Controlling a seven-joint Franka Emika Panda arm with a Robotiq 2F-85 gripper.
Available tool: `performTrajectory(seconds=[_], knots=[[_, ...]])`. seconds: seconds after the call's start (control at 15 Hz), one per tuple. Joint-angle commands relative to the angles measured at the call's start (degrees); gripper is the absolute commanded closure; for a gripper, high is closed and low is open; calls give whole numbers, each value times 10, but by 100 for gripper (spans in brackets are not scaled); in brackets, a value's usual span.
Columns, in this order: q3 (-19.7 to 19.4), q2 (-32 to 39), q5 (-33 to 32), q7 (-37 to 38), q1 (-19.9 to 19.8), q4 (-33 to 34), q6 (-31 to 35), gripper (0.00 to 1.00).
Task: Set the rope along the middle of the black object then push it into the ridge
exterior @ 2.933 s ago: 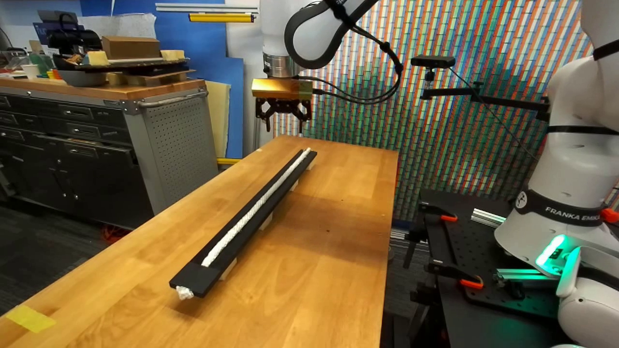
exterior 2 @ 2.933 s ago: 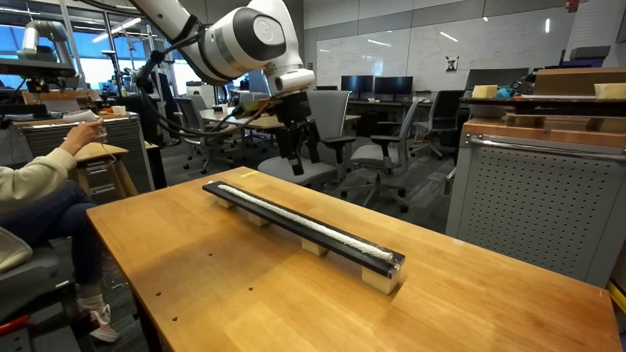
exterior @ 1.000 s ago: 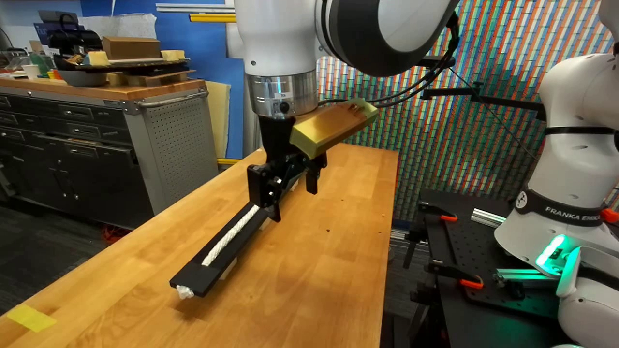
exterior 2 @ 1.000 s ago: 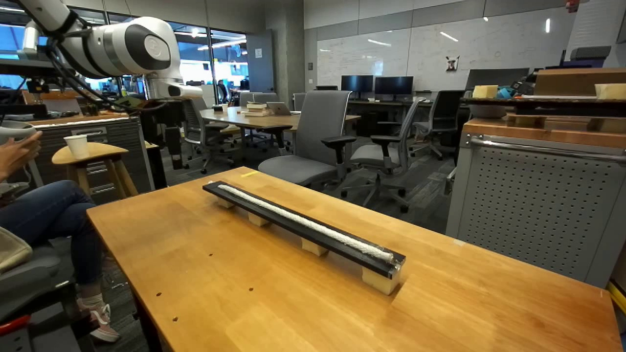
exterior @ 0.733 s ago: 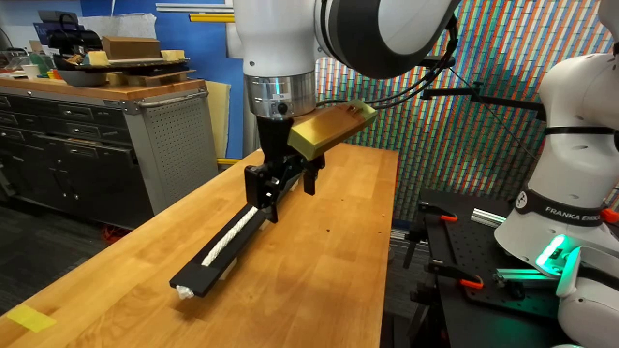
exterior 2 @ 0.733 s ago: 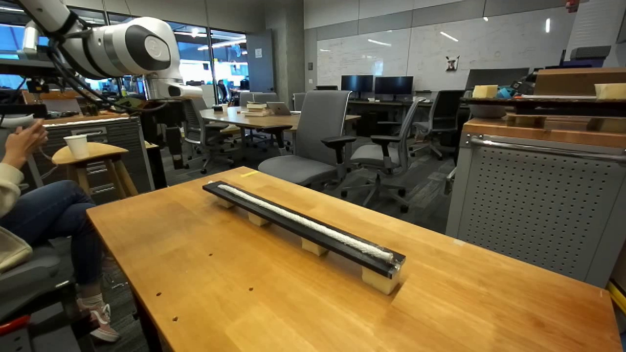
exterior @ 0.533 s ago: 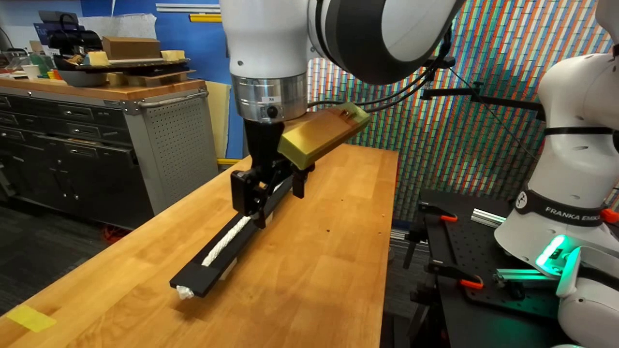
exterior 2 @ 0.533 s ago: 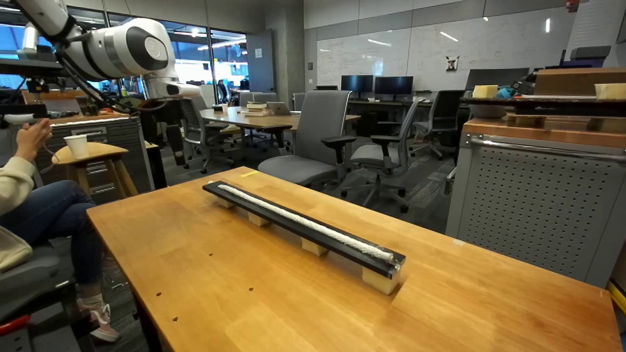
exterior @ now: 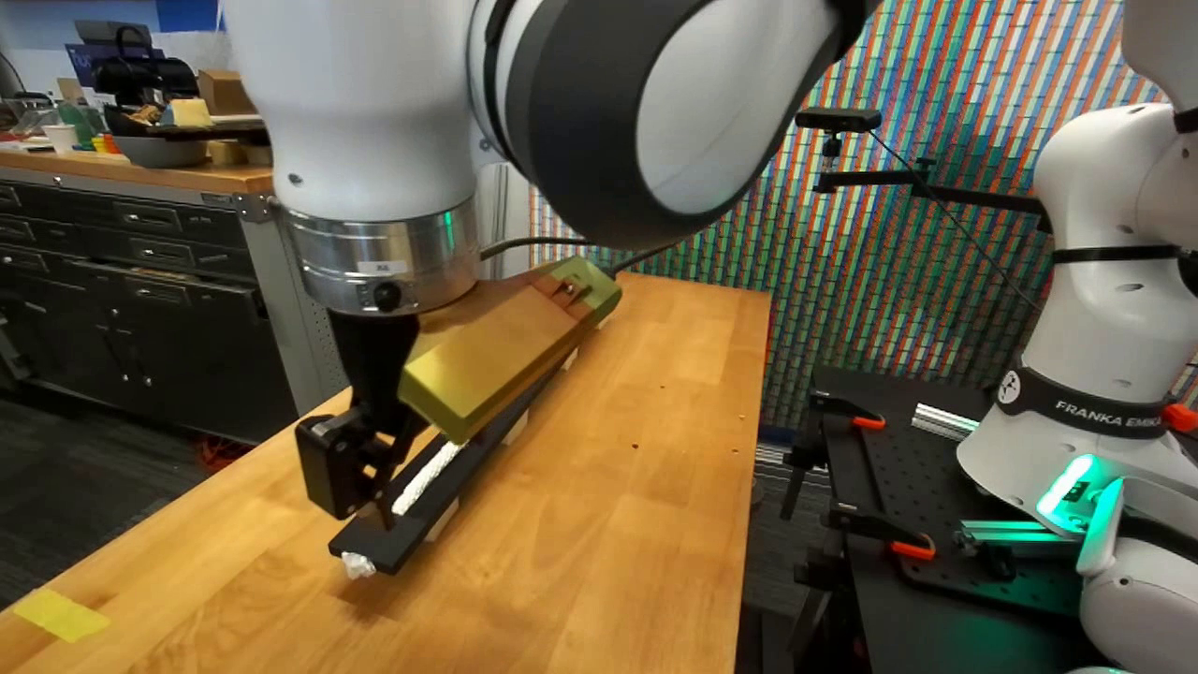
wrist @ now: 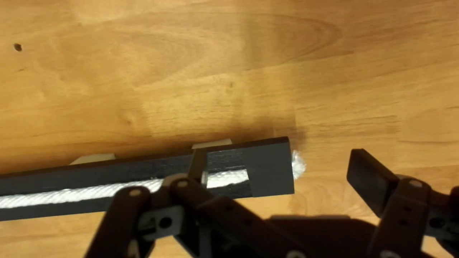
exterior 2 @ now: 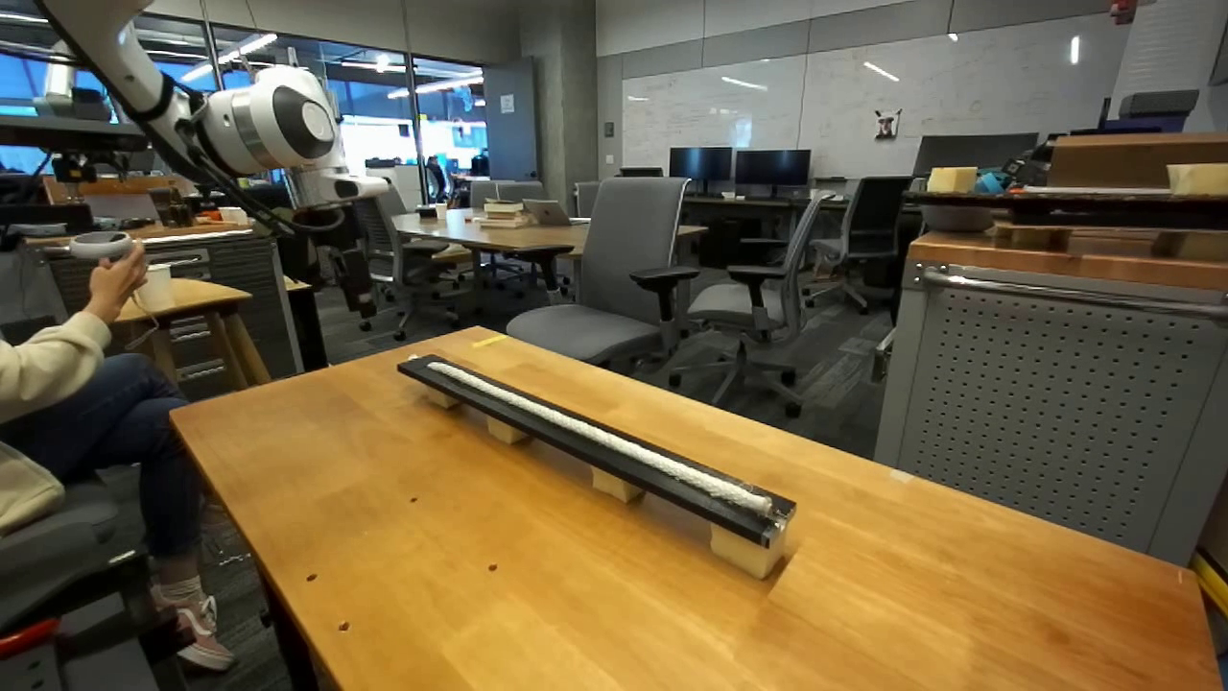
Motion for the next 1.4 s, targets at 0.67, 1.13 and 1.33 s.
performTrajectory(seconds=[0.67,1.13,1.33], knots=[[-59,188,8,-122,21,245,-64,3],[-58,180,36,-174,6,240,-53,63],[-61,180,58,-178,-2,234,-57,85]])
